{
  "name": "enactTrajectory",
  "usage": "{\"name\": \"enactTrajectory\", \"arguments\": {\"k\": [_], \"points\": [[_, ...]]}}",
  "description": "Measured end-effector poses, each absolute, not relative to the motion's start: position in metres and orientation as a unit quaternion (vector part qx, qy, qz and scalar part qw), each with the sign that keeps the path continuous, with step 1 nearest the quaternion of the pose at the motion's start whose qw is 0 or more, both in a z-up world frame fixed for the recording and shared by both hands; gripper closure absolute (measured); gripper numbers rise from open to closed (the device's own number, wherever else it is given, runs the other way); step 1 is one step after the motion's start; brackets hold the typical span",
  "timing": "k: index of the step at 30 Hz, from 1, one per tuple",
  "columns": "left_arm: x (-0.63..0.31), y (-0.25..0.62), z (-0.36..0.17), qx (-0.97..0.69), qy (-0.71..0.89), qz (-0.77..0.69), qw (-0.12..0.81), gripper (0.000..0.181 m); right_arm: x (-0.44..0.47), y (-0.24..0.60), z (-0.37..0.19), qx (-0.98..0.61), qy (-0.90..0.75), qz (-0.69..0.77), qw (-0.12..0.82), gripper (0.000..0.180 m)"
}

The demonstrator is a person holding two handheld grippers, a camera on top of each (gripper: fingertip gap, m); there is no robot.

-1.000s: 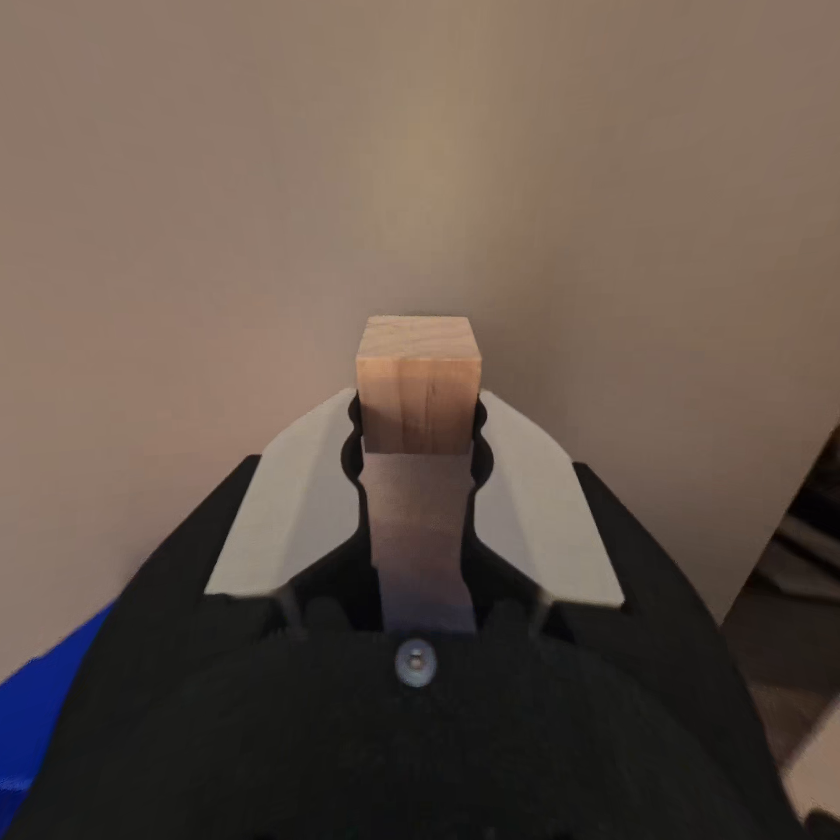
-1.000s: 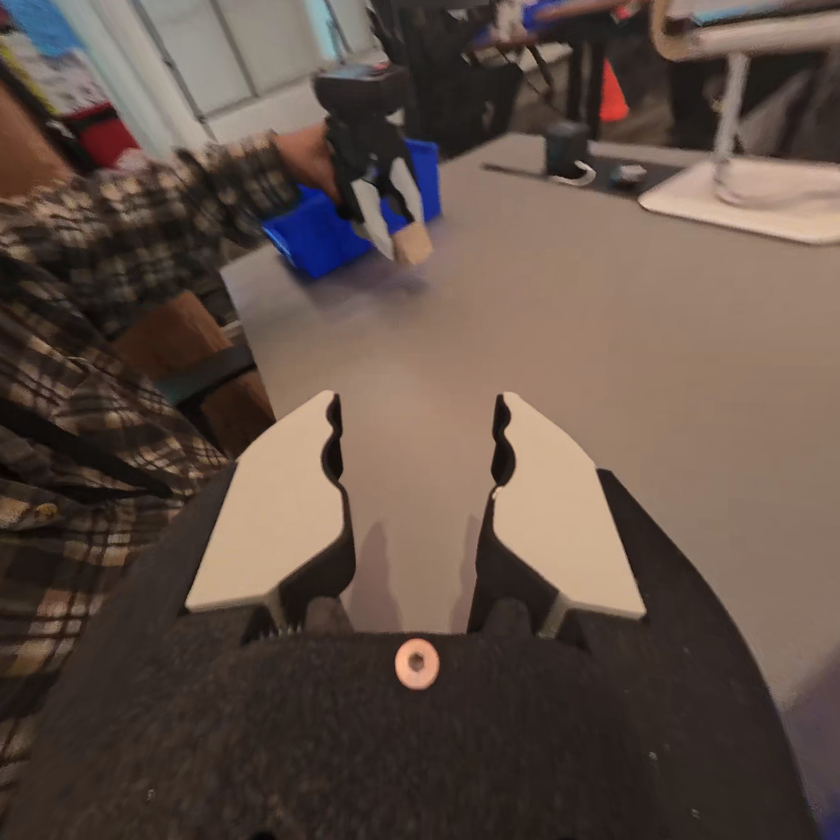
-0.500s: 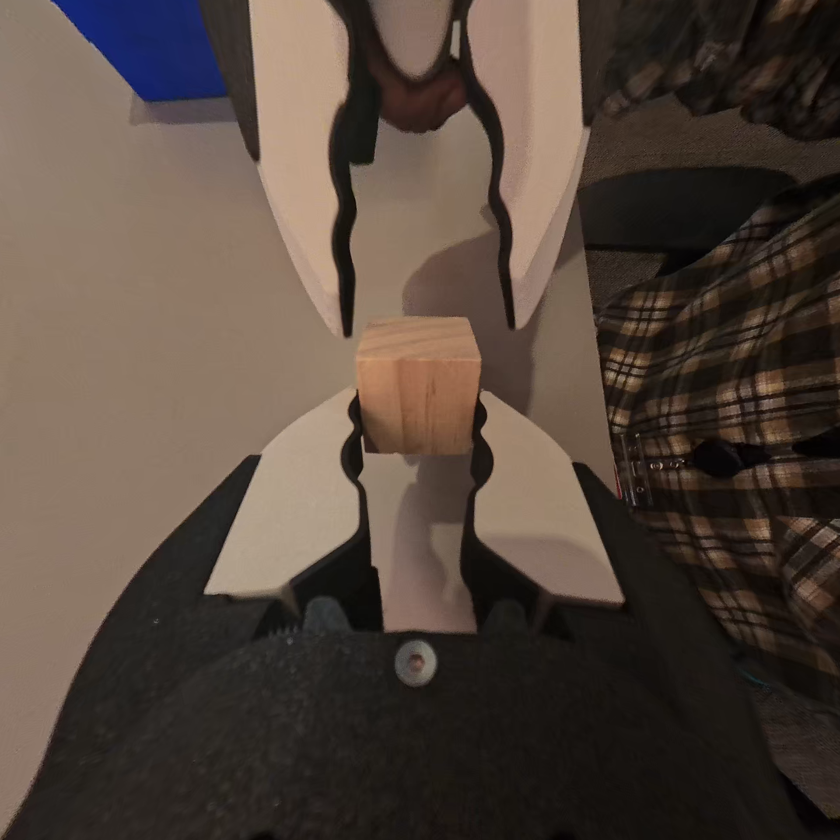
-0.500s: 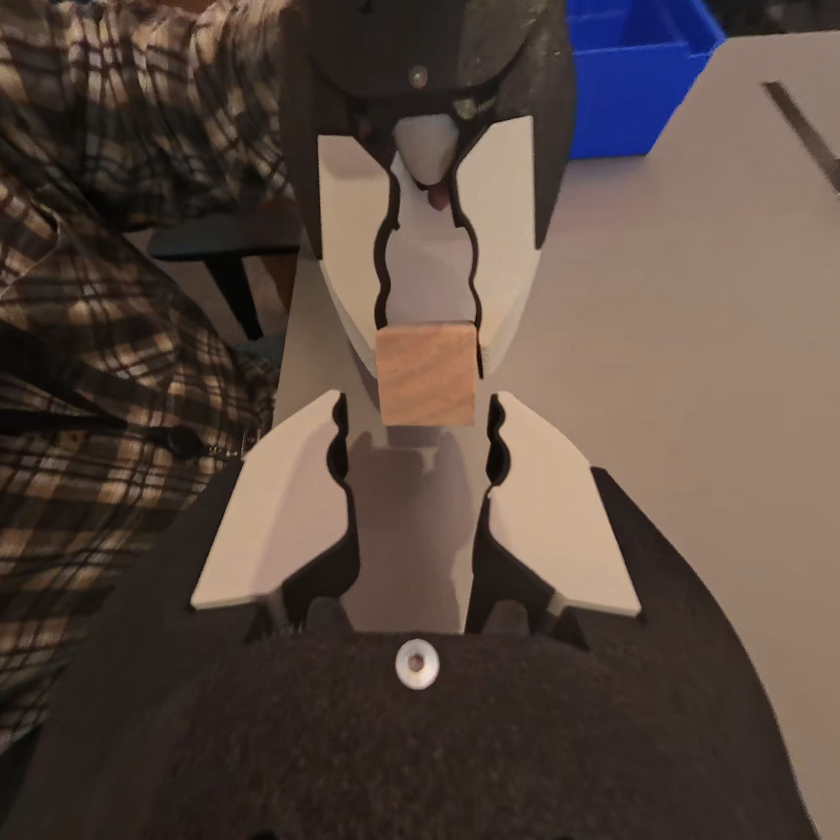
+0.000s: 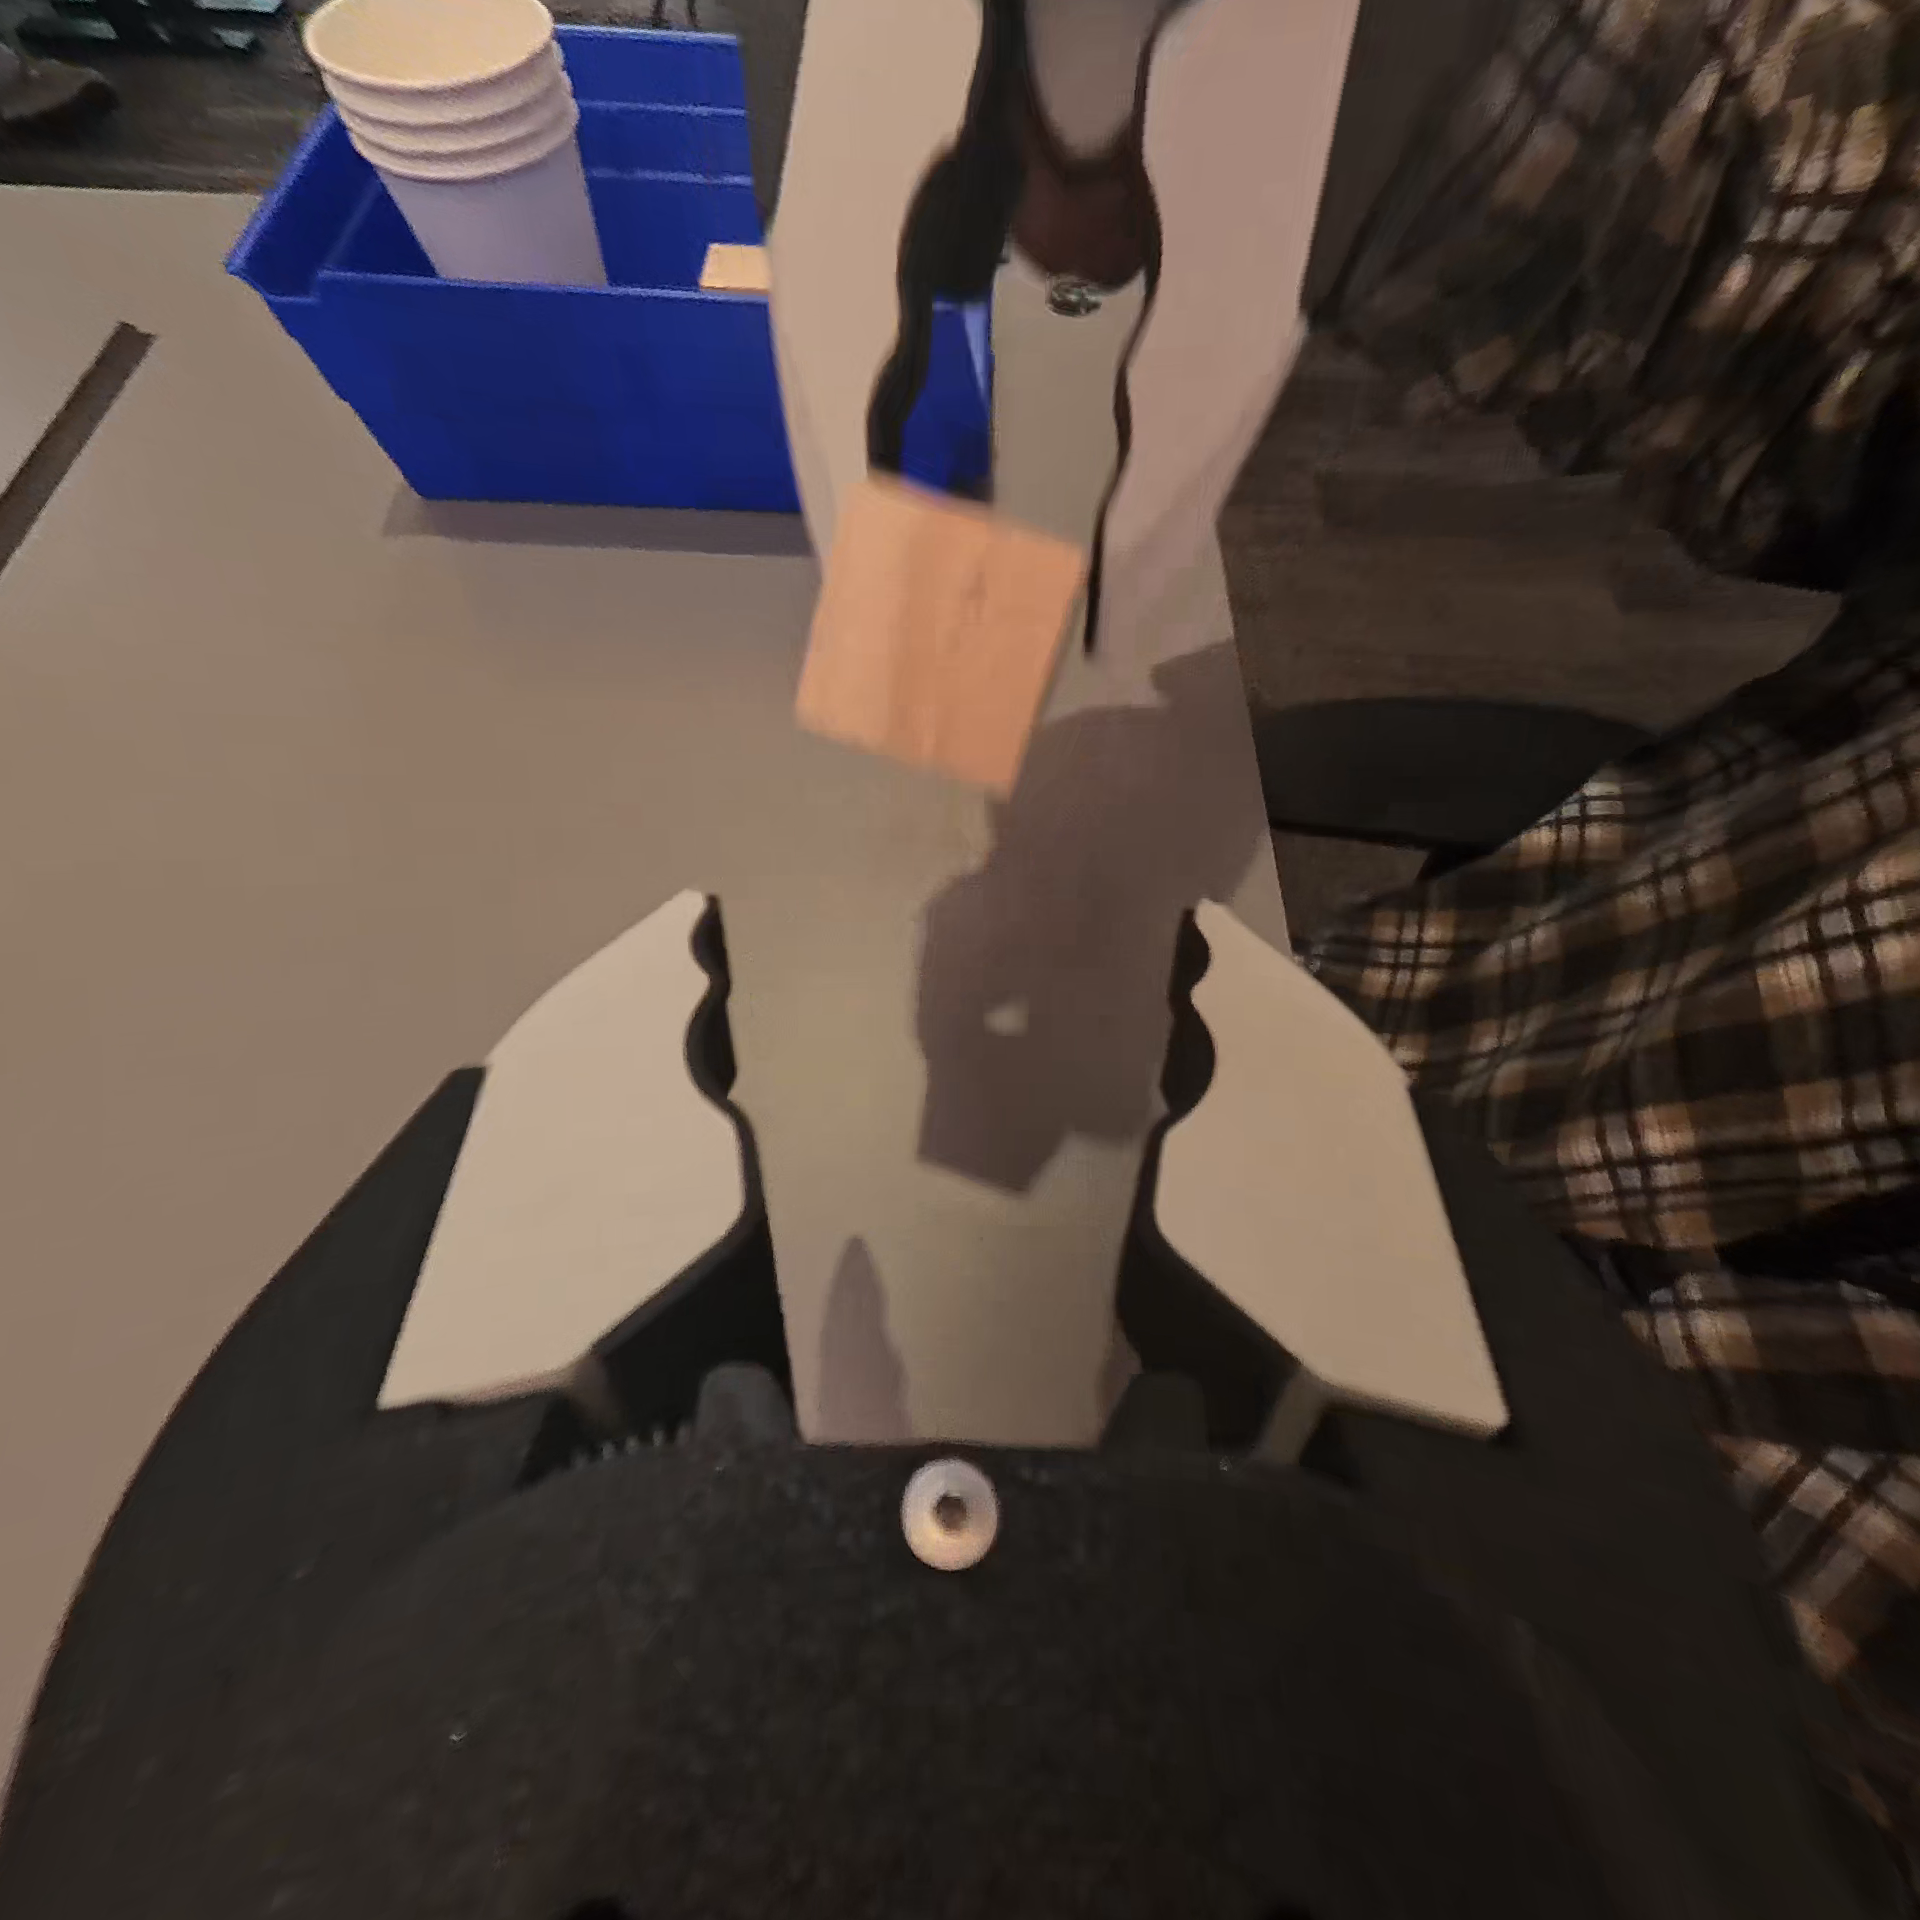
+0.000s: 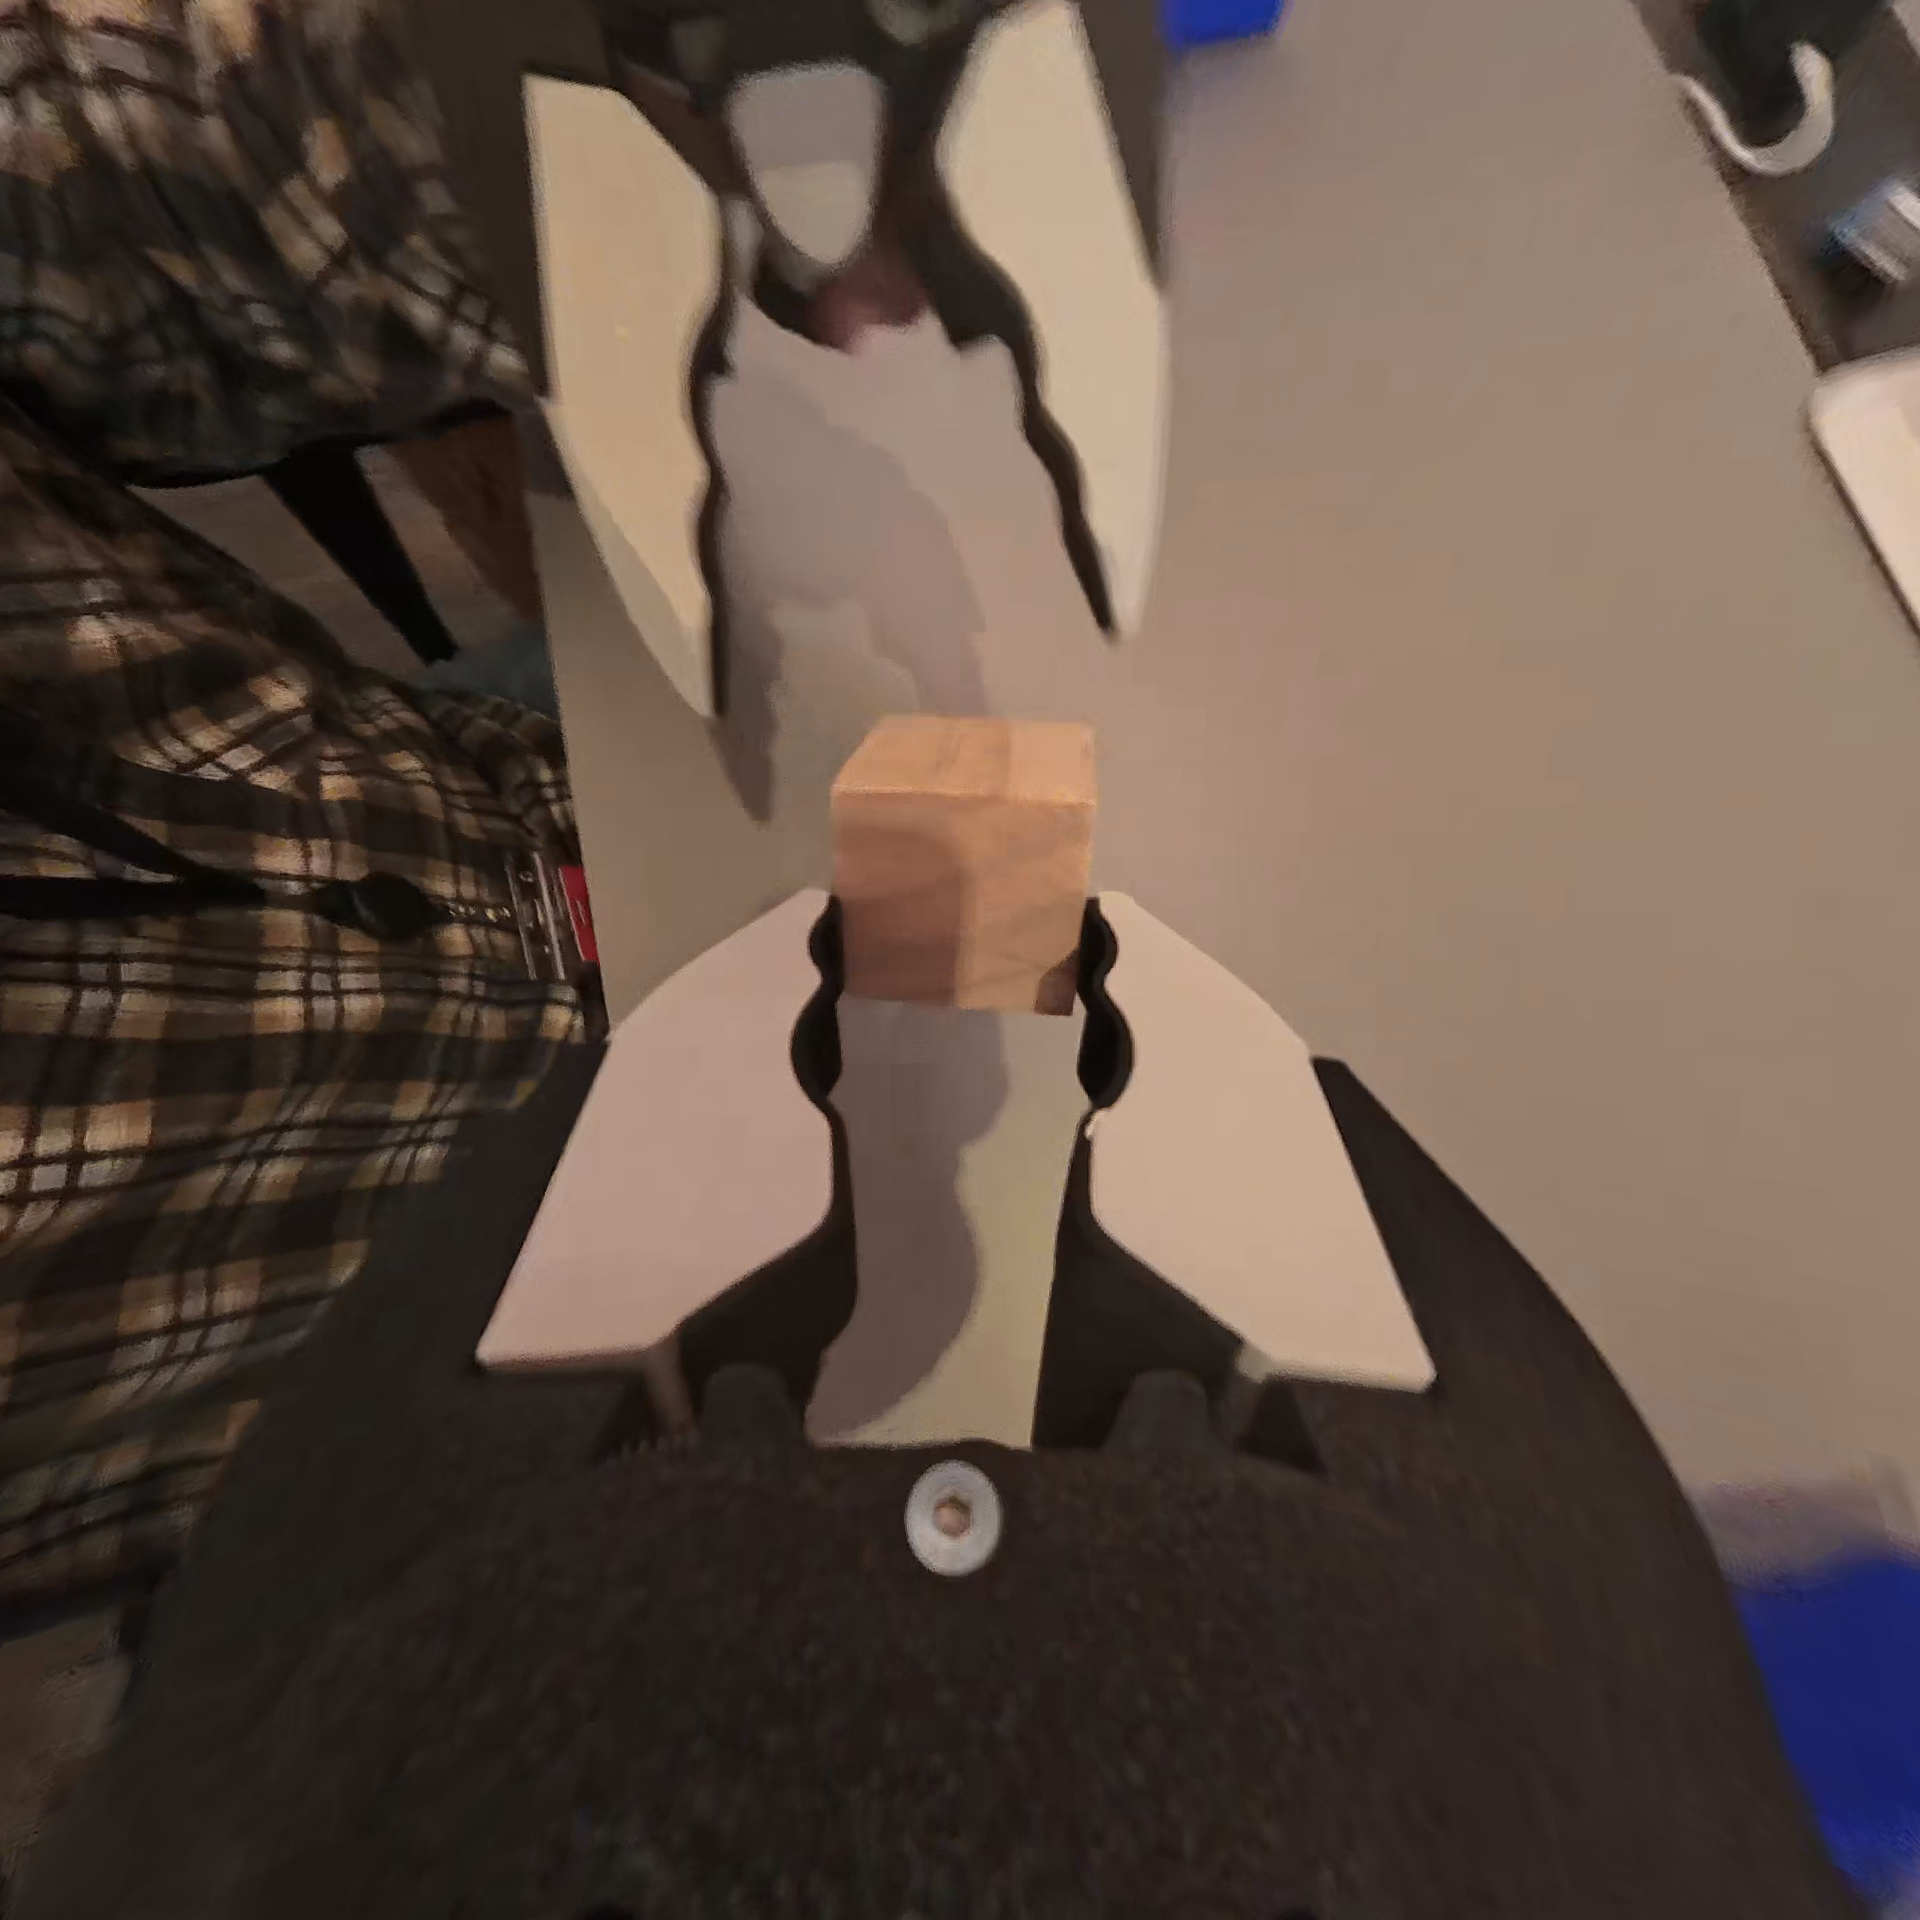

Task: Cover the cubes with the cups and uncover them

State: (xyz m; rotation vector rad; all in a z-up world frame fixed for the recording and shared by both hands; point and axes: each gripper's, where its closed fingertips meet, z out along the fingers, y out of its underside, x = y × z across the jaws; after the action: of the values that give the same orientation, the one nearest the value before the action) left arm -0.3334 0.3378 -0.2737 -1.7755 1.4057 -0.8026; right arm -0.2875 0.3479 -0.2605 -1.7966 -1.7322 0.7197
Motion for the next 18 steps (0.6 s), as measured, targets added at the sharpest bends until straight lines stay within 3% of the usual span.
{"name": "enactTrajectory", "arguments": {"k": [2, 8, 12, 18], "points": [[-0.337, 0.336, -0.271, -0.689, 0.535, -0.310, 0.377, 0.094, -0.242, 0.371, -0.250, -0.725, -0.594, 0.218, 0.274, 0.137], [-0.356, 0.320, -0.266, -0.678, 0.516, -0.302, 0.427, 0.100, -0.071, 0.426, -0.245, -0.914, -0.313, 0.111, 0.233, 0.137], [-0.360, 0.306, -0.258, -0.664, 0.512, -0.308, 0.449, 0.105, -0.021, 0.430, -0.288, -0.962, -0.189, 0.114, 0.161, 0.137], [-0.371, 0.293, -0.252, -0.660, 0.508, -0.299, 0.466, 0.112, -0.003, 0.442, -0.355, -0.985, -0.128, 0.078, 0.084, 0.137]]}}
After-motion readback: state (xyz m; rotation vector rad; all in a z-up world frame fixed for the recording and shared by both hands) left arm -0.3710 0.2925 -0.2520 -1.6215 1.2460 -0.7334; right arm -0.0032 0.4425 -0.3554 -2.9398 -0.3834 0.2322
